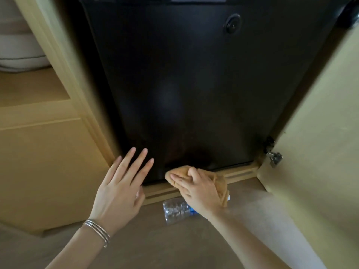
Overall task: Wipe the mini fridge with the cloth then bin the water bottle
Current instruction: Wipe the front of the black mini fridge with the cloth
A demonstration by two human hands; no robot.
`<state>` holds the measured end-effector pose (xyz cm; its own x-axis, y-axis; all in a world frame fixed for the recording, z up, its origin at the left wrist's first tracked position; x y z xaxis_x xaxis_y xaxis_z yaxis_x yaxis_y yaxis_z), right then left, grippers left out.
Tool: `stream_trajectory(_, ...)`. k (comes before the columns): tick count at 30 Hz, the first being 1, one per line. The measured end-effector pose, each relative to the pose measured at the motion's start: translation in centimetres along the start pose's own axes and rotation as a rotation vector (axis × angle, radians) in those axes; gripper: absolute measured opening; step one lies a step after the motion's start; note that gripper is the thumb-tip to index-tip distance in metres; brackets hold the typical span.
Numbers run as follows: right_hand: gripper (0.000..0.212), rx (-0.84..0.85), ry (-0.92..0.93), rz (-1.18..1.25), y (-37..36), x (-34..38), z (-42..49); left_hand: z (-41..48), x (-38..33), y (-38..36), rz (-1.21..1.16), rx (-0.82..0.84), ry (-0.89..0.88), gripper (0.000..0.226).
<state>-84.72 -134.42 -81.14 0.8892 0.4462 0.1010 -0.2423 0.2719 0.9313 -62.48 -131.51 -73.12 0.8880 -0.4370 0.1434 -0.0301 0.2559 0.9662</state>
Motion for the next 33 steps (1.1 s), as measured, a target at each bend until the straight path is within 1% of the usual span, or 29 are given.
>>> stream_trajectory(1, 0.048, -0.039, -0.119, 0.044, 0.5, -0.9, -1.3, -0.2, -0.2, -0.5, 0.009, 0.015, -0.026, 0.062)
stream_trajectory(2, 0.046, -0.119, -0.253, 0.113, 1.4, -1.9, -2.7, -0.4, -0.4, -1.1, 0.024, 0.034, -0.059, 0.063)
stream_trajectory(3, 0.044, -0.219, -0.378, 0.199, 2.3, -3.1, -3.8, -0.6, -0.6, -1.6, 0.038, 0.053, -0.091, 0.064)
stream_trajectory(5, 0.044, -0.414, -0.562, 0.368, 3.8, -6.0, -4.3, -0.5, -0.8, -2.2, 0.056, 0.074, -0.132, 0.066)
stream_trajectory(6, 0.045, -0.491, -0.63, 0.409, 4.2, -7.4, -3.9, -0.3, -0.8, -2.3, 0.057, 0.077, -0.135, 0.065)
stream_trajectory(8, 0.045, -0.565, -0.742, 0.464, 4.5, -9.3, -1.8, 0.5, -0.9, -2.0, 0.047, 0.066, -0.118, 0.064)
stream_trajectory(11, 0.05, -0.619, -0.806, 0.496, 3.4, -8.6, 0.4, 1.3, -0.9, -1.4, 0.04, 0.031, -0.096, 0.062)
stream_trajectory(13, 0.053, -0.58, -0.752, 0.526, 2.1, -5.6, 1.1, 1.6, -0.6, -0.9, 0.033, 0.015, -0.074, 0.061)
stream_trajectory(17, 0.057, -0.358, -0.676, 0.519, -0.4, -0.2, 2.0, 1.6, 0.2, -0.3, 0.042, 0.003, -0.053, 0.06)
stream_trajectory(18, 0.055, -0.333, -0.628, 0.506, -0.8, 0.7, 2.2, 1.5, 0.4, -0.2, 0.043, 0.003, -0.052, 0.06)
stream_trajectory(19, 0.044, -0.287, -0.536, 0.5, -1.2, 1.5, 2.3, 1.4, 0.6, -0.2, 0.047, 0.004, -0.052, 0.06)
stream_trajectory(20, 0.031, -0.211, -0.395, 0.471, -1.5, 2.2, 2.3, 1.4, 0.8, -0.1, 0.049, 0.005, -0.051, 0.06)
stream_trajectory(21, 0.032, -0.117, -0.225, 0.374, -1.6, 3.1, 2.2, 1.4, 0.9, -0.1, 0.049, 0.004, -0.05, 0.06)
stream_trajectory(22, 0.04, -0.005, -0.064, 0.307, -1.6, 3.9, 2.2, 1.5, 0.9, 0.0, 0.046, 0.003, -0.048, 0.059)
stream_trajectory(23, 0.046, 0.11, 0.013, 0.254, -1.6, 4.2, 2.0, 1.5, 0.8, 0.0, 0.037, 0.005, -0.044, 0.059)
stream_trajectory(24, 0.047, 0.212, -0.02, 0.277, -0.7, 4.5, 2.0, 1.5, 0.6, 0.0, 0.022, 0.01, -0.042, 0.058)
stream_trajectory(25, 0.046, 0.26, -0.08, 0.295, 0.4, 4.4, 1.6, 1.5, 0.4, 0.0, -0.001, 0.021, -0.044, 0.058)
stream_trajectory(27, 0.048, 0.278, -0.175, 0.436, 2.0, 3.5, -0.6, 1.5, -0.2, -0.3, -0.056, 0.055, -0.056, 0.058)
stream_trajectory(29, 0.047, 0.245, -0.238, 0.515, 3.4, 1.5, -3.6, 1.6, -0.9, -0.8, -0.088, 0.113, -0.084, 0.059)
stream_trajectory(31, 0.045, 0.235, -0.273, 0.491, 5.2, -0.4, -5.8, 2.0, -1.6, -1.1, -0.089, 0.181, -0.127, 0.06)
stream_trajectory(33, 0.046, 0.245, -0.349, 0.428, 7.5, -1.6, -7.0, 2.5, -2.6, -0.7, -0.082, 0.235, -0.169, 0.059)
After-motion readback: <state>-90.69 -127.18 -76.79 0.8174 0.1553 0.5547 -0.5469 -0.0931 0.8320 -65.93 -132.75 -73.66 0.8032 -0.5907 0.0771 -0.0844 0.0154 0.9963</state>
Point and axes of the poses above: each hand's wrist, its own z-axis towards the middle knuckle, its own y-axis out of the back of the hand, x = y × z, the point moved 1 cm from there along z, towards the middle knuckle, and after that the axes turned 9 degrees about x, right-handed, at the moved point
